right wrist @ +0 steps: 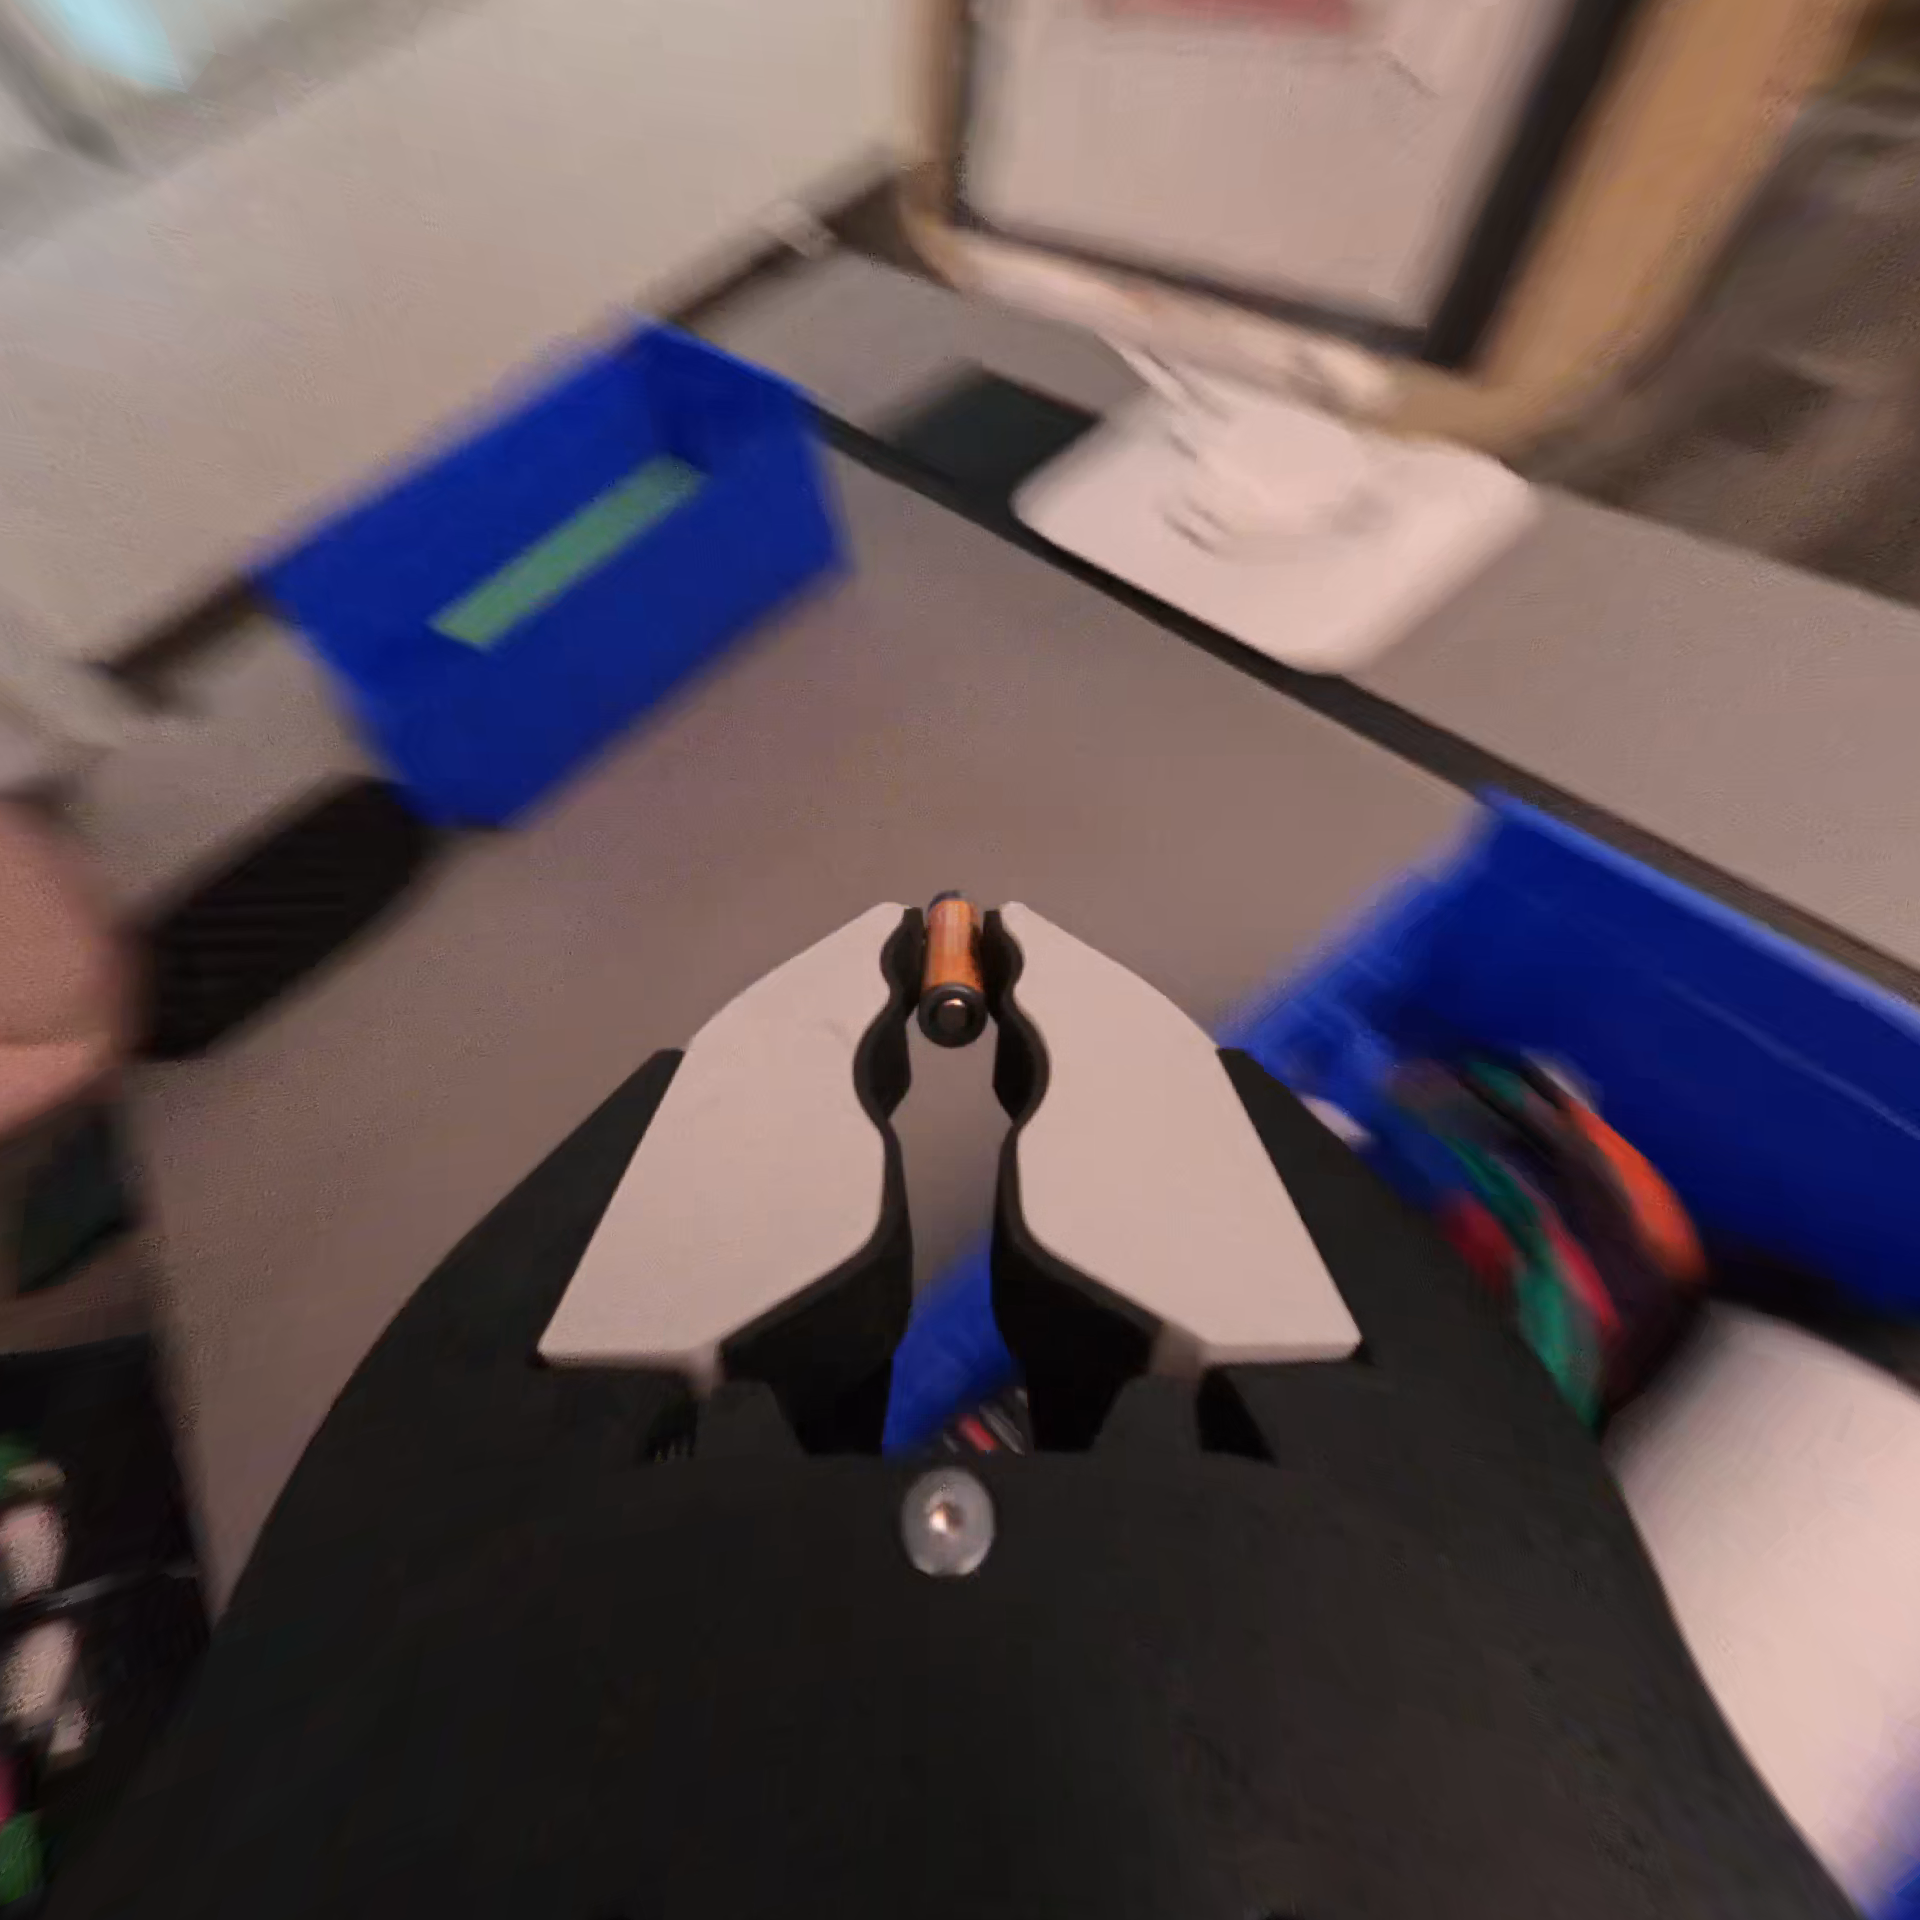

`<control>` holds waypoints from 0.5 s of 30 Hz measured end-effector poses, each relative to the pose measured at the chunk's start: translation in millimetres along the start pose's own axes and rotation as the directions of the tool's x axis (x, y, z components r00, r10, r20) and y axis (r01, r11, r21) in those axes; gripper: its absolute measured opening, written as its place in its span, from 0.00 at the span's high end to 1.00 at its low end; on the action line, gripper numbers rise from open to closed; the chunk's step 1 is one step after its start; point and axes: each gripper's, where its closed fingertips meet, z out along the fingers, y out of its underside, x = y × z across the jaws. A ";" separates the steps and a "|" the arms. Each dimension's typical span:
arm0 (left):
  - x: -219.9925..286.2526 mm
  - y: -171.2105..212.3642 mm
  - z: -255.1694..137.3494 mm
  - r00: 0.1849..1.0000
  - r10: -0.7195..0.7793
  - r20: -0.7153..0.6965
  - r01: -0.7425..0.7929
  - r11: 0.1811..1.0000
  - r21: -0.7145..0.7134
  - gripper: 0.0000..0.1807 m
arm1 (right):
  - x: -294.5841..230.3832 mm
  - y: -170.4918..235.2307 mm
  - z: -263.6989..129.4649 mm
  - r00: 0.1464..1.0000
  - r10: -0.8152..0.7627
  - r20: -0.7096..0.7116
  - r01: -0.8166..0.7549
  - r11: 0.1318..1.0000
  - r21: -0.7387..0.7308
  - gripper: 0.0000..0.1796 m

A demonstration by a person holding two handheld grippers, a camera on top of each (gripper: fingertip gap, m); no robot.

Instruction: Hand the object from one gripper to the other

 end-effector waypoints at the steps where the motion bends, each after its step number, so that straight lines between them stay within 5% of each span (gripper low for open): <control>1: -5.0 1.1 -1.7 1.000 -0.022 0.007 0.022 1.000 -0.005 0.85 | 29.1 16.8 -6.4 0.994 0.013 -0.104 -0.020 0.998 -0.066 0.93; 6: -23.8 22.3 -4.0 0.996 -0.072 0.050 0.077 0.993 -0.090 0.85 | 103.0 64.5 -9.4 0.961 0.049 -0.273 -0.095 0.983 -0.156 0.93; 11: -27.6 40.6 -1.8 0.993 -0.103 0.051 0.110 0.983 -0.148 0.85 | 117.2 73.0 13.4 0.925 -0.115 -0.363 0.027 0.970 -0.240 0.93; 15: -26.3 47.3 -0.5 0.993 -0.109 0.041 0.115 0.978 -0.174 0.85 | 102.4 83.9 33.6 0.953 -0.121 -0.277 0.034 0.954 -0.297 0.92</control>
